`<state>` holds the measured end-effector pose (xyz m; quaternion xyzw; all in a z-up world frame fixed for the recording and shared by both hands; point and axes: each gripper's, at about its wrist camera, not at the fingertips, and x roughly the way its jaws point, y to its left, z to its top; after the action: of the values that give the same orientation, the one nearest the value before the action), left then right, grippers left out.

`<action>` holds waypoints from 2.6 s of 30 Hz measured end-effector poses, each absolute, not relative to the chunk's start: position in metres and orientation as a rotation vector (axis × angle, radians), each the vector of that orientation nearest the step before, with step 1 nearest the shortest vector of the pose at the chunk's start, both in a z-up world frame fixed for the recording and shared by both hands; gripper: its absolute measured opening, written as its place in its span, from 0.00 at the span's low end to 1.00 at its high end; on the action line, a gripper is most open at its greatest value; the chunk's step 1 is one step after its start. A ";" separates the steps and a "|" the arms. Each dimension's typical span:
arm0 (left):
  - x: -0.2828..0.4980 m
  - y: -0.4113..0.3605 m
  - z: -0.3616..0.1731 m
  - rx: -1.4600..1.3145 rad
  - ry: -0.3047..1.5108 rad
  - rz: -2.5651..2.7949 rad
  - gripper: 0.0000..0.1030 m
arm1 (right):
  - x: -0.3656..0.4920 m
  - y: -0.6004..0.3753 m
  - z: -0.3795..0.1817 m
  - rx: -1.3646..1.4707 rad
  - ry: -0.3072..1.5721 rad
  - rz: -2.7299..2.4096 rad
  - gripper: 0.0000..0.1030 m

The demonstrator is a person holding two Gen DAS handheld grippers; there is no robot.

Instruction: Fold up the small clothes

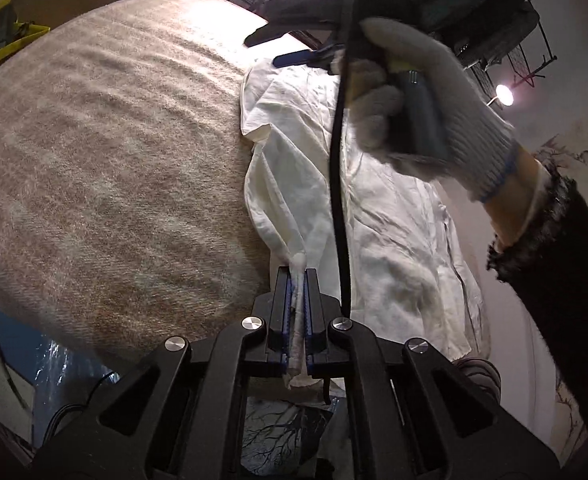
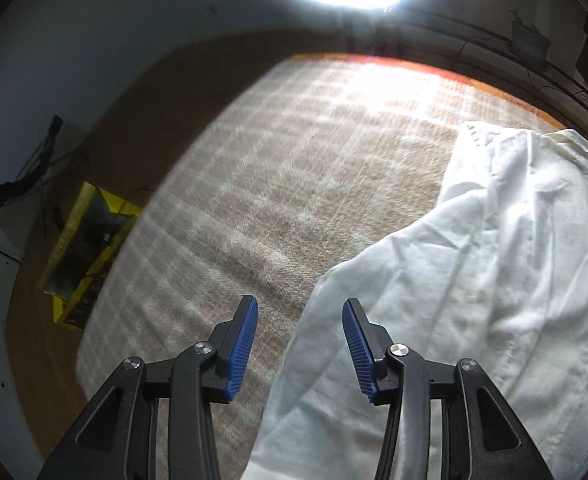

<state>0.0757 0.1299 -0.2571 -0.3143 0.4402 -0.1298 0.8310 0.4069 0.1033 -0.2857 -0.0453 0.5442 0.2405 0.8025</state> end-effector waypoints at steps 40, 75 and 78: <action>0.064 0.073 -0.214 -0.396 0.861 -0.307 0.02 | 0.420 -0.005 -0.242 0.077 1.013 0.520 0.00; 0.089 -0.069 -0.245 -0.114 1.014 -0.396 0.05 | 0.408 -0.169 -0.297 0.222 0.990 0.395 0.14; 0.080 -0.066 -0.240 -0.112 0.996 -0.409 0.19 | 0.401 -0.184 -0.282 0.226 0.938 0.358 0.34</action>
<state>0.0801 -0.0663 -0.2403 -0.0533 0.4741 -0.1948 0.8570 0.4008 -0.1840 -0.2818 0.1083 0.4485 0.1712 0.8705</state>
